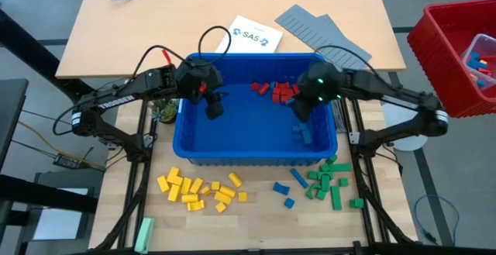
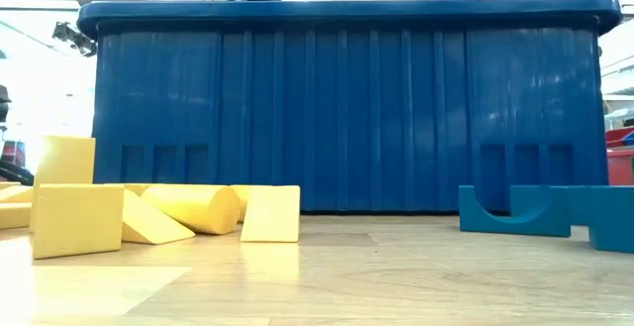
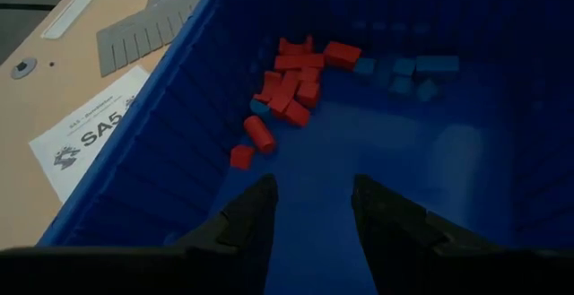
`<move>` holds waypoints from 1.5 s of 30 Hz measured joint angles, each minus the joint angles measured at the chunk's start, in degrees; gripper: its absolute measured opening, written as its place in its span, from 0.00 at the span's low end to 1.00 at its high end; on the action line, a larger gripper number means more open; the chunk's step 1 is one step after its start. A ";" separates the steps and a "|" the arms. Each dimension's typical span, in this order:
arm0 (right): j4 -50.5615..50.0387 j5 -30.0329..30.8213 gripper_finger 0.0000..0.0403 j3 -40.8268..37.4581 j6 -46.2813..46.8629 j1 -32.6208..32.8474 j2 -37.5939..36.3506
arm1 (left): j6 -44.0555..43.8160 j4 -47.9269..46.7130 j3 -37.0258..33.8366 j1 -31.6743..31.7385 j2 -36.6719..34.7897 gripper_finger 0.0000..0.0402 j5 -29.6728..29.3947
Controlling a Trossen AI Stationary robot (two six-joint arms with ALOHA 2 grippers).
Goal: Sort blocks
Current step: Remove the blue block from the blue bin
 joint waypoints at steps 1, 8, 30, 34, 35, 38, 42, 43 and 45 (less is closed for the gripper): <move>0.23 -0.14 0.29 0.00 1.42 1.75 -1.36 | 0.00 -0.01 0.00 0.00 0.00 0.39 -0.01; 0.87 -1.35 0.29 0.02 16.20 16.57 -6.96 | 0.00 -0.39 0.00 -0.04 0.00 0.39 0.00; -2.14 18.33 0.29 0.11 47.03 60.97 13.25 | -1.70 -1.63 0.00 -0.07 0.00 0.39 1.34; -11.74 19.32 0.29 0.11 52.30 61.60 19.18 | -1.70 -1.60 -0.01 -0.07 0.00 0.39 1.34; -13.42 19.37 0.29 0.11 52.99 61.59 20.62 | -1.70 -1.60 0.00 -0.07 0.00 0.39 1.34; -15.87 19.46 0.29 0.11 52.64 61.59 24.58 | -1.66 -1.62 0.00 -0.07 0.00 0.39 1.34; -15.14 19.27 0.29 0.11 50.27 60.57 28.69 | -1.65 -1.62 0.00 -0.07 0.00 0.39 1.33; -14.34 19.16 0.30 0.11 49.57 60.20 29.46 | -1.64 -1.64 -0.01 -0.07 0.00 0.39 1.34; -12.88 19.16 0.30 0.11 48.66 59.55 30.83 | -1.64 -1.67 0.00 -0.06 0.00 0.39 1.34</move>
